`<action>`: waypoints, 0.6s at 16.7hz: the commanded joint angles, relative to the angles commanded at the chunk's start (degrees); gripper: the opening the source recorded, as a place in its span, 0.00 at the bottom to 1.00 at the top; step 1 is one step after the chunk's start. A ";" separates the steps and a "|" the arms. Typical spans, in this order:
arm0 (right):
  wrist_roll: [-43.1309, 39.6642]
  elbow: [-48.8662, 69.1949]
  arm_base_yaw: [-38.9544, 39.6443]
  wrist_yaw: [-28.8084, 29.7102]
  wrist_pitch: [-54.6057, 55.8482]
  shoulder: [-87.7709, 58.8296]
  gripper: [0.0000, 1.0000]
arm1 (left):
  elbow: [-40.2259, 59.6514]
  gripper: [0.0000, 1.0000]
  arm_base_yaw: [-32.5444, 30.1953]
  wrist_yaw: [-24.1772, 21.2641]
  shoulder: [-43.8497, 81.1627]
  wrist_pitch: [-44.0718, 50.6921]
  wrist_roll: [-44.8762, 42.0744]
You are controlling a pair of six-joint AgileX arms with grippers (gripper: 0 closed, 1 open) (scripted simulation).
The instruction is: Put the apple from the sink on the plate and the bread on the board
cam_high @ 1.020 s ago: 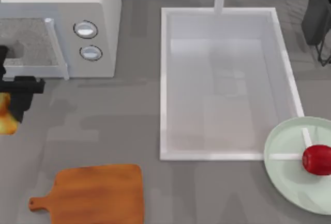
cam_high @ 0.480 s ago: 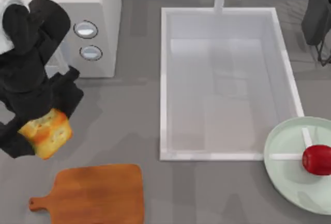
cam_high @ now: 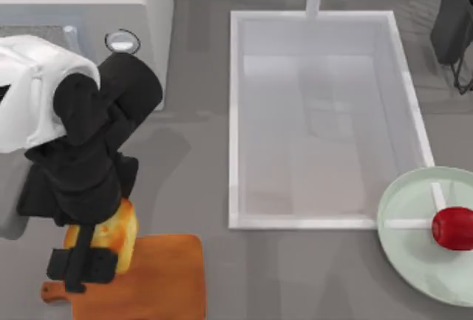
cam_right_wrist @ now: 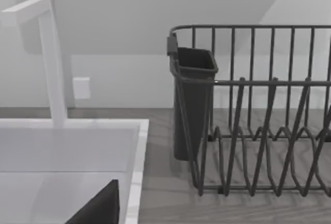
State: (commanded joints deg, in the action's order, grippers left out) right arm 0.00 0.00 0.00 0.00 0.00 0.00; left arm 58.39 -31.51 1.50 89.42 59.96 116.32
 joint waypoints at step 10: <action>0.00 0.00 0.00 0.00 0.00 0.00 1.00 | -2.38 0.00 -2.67 -0.50 -1.15 -0.66 8.20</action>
State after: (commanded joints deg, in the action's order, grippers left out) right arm 0.00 0.00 0.00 0.00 0.00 0.00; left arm 56.01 -34.18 1.00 88.27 59.30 124.52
